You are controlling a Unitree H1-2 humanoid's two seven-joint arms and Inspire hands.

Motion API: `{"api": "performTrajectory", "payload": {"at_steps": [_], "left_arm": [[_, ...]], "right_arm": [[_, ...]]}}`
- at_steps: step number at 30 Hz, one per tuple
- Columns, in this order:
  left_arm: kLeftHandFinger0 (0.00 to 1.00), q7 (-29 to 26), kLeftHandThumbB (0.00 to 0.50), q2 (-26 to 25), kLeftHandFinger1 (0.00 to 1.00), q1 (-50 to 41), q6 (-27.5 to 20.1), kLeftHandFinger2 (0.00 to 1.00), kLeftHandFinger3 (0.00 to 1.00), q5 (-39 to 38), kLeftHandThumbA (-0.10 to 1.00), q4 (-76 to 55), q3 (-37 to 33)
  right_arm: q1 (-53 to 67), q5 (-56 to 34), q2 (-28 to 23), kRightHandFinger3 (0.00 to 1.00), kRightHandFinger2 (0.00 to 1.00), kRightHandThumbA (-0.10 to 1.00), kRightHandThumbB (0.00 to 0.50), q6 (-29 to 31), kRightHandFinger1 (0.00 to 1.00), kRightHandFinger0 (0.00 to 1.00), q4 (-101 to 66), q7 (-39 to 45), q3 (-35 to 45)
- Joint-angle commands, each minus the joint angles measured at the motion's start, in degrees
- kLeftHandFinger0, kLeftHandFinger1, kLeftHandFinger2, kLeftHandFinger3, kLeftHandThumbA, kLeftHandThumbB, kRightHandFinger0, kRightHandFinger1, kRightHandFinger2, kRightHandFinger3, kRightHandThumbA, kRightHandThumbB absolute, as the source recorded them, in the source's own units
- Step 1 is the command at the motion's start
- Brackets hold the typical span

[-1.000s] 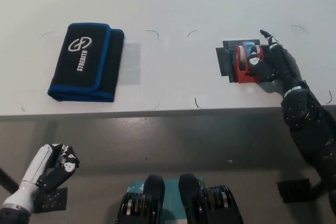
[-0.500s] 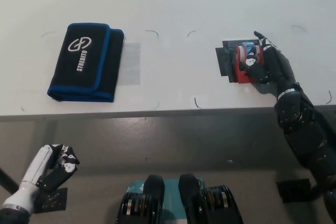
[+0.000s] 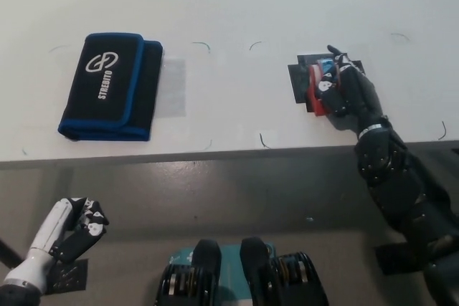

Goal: Use the right hand to move the tape on the right hand side to the notebook on the left hand side

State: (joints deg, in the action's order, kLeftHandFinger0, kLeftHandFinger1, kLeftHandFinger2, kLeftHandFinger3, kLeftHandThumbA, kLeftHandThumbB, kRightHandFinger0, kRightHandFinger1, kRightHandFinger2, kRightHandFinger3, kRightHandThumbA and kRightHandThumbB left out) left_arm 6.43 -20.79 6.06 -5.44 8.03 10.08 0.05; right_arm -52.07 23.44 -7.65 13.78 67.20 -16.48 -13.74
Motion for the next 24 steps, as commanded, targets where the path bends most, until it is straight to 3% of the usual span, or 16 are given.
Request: {"api": "performTrajectory", "payload": {"at_steps": [1, 16, 22, 24], "left_arm": [[0.08, 0.76, 0.338, -1.32, 0.16, 1.22, -1.60, 0.29, 0.38, -0.31, -0.10, -1.10, 0.26], [0.10, 0.77, 0.345, -1.59, 0.18, 1.44, 0.96, 0.32, 0.41, 0.71, -0.10, -3.19, 0.22], [0.07, 0.55, 0.353, -1.49, 0.16, 1.51, 0.16, 0.32, 0.41, 0.71, -0.10, -2.85, 0.26], [0.07, 0.46, 0.350, -1.55, 0.16, 1.56, 0.08, 0.32, 0.41, 0.96, -0.10, -2.88, 0.20]], "right_arm": [[-1.82, -0.54, 2.78, 1.00, 1.00, 0.57, 0.500, 1.27, 1.00, 1.00, 1.85, 0.65, -0.75], [-2.22, -0.99, 4.98, 1.00, 1.00, 0.62, 0.500, 2.47, 1.00, 1.00, 3.98, 0.18, -0.47], [-3.33, -0.24, 6.47, 1.00, 1.00, 0.74, 0.500, 3.23, 1.00, 1.00, 5.67, 0.03, -1.40], [-3.58, -0.32, 6.80, 1.00, 1.00, 0.72, 0.500, 3.11, 1.00, 1.00, 5.85, 0.09, -1.47]]}}
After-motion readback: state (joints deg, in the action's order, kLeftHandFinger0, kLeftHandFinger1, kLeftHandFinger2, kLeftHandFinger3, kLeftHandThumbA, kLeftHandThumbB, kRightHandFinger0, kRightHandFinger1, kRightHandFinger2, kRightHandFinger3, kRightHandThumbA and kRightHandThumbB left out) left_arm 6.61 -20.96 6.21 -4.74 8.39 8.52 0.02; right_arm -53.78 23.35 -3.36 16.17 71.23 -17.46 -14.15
